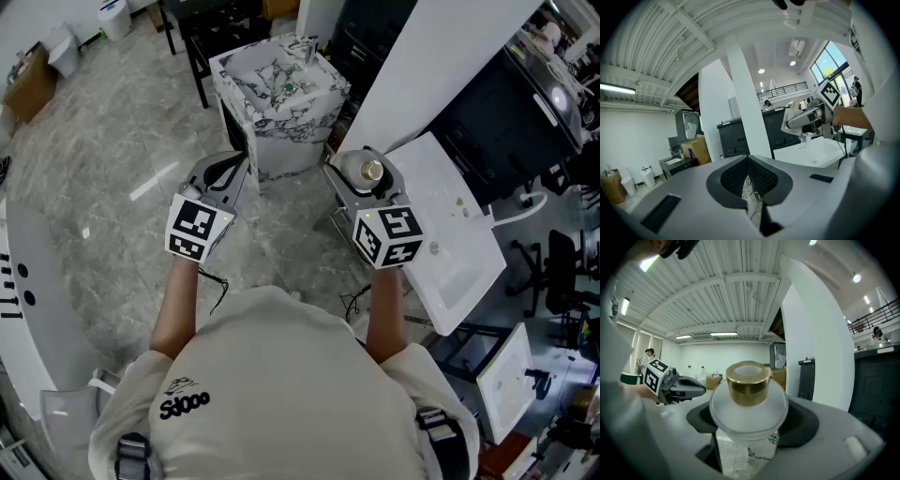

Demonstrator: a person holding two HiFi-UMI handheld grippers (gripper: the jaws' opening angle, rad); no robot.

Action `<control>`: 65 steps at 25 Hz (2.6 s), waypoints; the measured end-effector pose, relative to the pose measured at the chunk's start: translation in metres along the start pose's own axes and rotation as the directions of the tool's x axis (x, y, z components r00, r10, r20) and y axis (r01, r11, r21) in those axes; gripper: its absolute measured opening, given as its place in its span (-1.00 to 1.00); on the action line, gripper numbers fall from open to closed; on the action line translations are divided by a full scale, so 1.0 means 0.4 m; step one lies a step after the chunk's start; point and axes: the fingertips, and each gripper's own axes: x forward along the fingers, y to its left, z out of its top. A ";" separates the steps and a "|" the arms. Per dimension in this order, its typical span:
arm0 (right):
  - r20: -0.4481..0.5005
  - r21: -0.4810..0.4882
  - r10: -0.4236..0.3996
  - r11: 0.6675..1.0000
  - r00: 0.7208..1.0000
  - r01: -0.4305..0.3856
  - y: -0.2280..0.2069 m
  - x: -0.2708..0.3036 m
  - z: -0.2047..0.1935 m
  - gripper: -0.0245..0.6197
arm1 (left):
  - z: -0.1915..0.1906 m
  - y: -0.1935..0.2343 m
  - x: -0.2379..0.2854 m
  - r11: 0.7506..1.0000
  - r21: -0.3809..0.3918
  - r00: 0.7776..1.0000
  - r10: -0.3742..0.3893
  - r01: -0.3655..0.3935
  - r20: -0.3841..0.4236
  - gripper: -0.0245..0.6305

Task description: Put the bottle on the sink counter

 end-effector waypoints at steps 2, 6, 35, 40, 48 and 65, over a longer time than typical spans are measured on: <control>-0.003 0.000 -0.001 1.000 1.000 0.001 -0.003 -0.001 -0.005 0.15 | -0.005 -0.003 0.004 1.000 0.001 1.000 -0.002 0.002 -0.007 -0.91; -0.009 0.006 -0.005 1.000 1.000 0.005 -0.014 -0.002 -0.014 0.15 | -0.010 -0.016 0.015 1.000 0.011 1.000 -0.016 0.016 -0.016 -0.91; 0.020 0.017 0.156 0.988 0.988 -0.157 -0.154 0.062 -0.012 0.15 | 0.004 -0.040 0.132 0.996 0.016 0.993 0.091 -0.090 -0.074 -0.91; 0.005 0.037 0.140 0.989 0.990 -0.140 -0.197 0.140 -0.033 0.15 | -0.019 0.016 0.193 0.995 0.028 0.991 0.098 -0.096 -0.086 -0.91; 0.017 0.054 0.106 0.993 0.994 -0.106 -0.290 0.341 -0.033 0.15 | -0.063 0.223 0.387 0.996 0.017 0.994 0.086 -0.085 -0.071 -0.91; -0.039 0.065 -0.008 0.998 0.999 0.011 -0.425 0.666 0.005 0.15 | -0.080 0.502 0.666 1.000 -0.009 0.997 -0.020 0.019 -0.068 -0.91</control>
